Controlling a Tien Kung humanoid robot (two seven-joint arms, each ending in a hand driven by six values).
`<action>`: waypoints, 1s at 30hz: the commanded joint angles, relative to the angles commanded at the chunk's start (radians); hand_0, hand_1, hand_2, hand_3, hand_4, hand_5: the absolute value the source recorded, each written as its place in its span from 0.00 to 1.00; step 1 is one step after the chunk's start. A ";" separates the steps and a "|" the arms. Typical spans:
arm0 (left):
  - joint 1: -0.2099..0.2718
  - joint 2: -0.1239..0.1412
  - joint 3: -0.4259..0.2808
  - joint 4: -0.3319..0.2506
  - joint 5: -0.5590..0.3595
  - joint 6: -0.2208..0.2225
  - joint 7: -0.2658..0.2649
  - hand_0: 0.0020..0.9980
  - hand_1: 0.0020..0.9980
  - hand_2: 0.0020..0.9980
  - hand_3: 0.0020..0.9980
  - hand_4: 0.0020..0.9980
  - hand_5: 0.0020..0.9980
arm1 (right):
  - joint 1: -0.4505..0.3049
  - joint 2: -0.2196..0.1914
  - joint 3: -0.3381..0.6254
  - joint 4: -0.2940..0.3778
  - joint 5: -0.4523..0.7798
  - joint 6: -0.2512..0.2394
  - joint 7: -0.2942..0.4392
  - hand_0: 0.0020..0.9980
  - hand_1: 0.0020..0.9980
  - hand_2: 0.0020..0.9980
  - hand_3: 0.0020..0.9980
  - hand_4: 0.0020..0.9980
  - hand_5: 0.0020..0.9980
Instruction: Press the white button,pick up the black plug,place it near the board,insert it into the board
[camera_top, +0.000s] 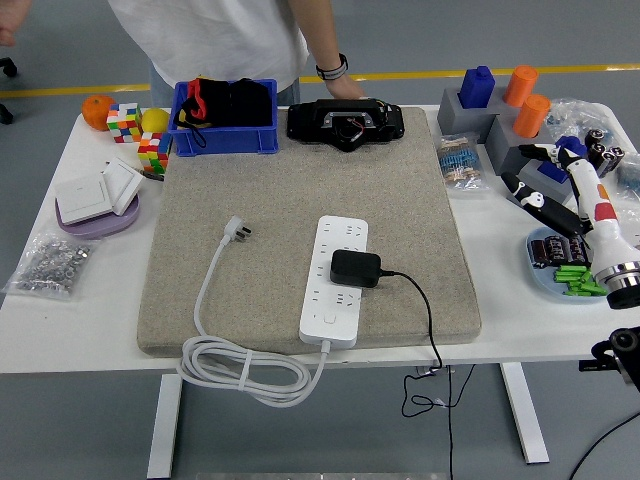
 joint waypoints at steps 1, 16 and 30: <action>0.000 0.000 0.001 0.000 -0.001 0.000 0.000 0.71 0.66 0.59 0.68 0.64 0.29 | -0.007 0.001 0.017 0.000 0.005 0.000 -0.001 0.92 0.84 0.78 0.77 0.93 0.72; 0.004 -0.002 0.005 0.000 0.003 -0.001 0.002 0.71 0.66 0.59 0.68 0.64 0.29 | -0.068 0.026 0.186 0.014 0.039 -0.032 0.029 0.54 0.52 0.74 0.77 0.94 0.72; 0.008 0.000 0.010 0.000 0.008 -0.006 0.003 0.71 0.66 0.59 0.68 0.64 0.29 | -0.085 0.037 0.265 0.027 0.056 -0.063 0.089 0.28 0.20 0.31 0.75 0.96 0.73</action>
